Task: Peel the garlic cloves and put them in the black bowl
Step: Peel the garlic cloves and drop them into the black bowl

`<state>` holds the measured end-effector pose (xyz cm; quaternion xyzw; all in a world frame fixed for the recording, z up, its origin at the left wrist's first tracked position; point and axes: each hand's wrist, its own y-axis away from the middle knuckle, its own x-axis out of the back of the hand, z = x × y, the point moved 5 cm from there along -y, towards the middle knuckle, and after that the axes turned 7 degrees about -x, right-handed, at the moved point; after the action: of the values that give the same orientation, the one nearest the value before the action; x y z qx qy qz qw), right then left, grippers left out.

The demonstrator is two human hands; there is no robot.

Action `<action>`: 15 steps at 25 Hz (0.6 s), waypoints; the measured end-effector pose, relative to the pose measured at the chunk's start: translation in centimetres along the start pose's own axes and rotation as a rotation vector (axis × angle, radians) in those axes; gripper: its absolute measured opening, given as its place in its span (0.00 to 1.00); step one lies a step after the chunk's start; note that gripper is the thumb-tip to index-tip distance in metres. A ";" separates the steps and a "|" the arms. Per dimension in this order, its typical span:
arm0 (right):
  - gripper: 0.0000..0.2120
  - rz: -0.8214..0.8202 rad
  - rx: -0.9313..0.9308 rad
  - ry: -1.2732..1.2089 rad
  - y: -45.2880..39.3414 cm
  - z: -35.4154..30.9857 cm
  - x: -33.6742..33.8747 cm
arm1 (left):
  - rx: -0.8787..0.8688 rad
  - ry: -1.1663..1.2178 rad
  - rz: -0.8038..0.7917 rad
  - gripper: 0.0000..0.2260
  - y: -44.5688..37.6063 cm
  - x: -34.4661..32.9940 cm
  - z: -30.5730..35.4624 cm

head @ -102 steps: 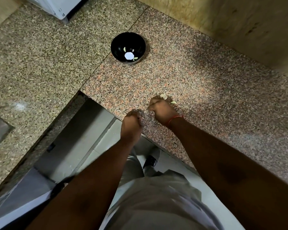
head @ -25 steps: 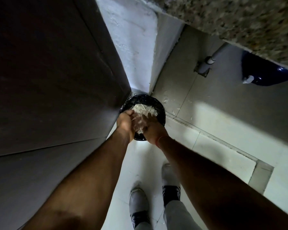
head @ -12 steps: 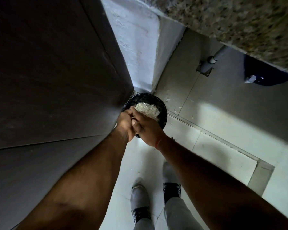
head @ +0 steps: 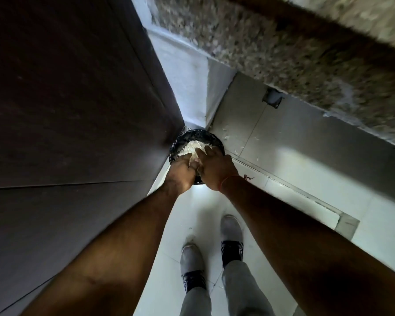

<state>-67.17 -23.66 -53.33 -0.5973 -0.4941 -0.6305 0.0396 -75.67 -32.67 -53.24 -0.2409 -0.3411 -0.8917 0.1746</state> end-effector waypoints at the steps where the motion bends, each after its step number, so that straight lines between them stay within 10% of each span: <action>1: 0.32 -0.016 -0.018 0.000 1.2 0.2 0.9 | -0.008 -0.067 -0.002 0.17 0.7 0.8 0.8; 15: 0.29 0.283 -0.218 -0.114 37.1 5.4 22.8 | -0.534 -0.451 -0.144 0.26 27.7 8.4 28.7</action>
<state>-45.99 -26.60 -14.96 -0.6964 -0.3352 -0.6336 0.0347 -60.46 -33.62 -15.40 -0.4444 -0.1421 -0.8837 -0.0376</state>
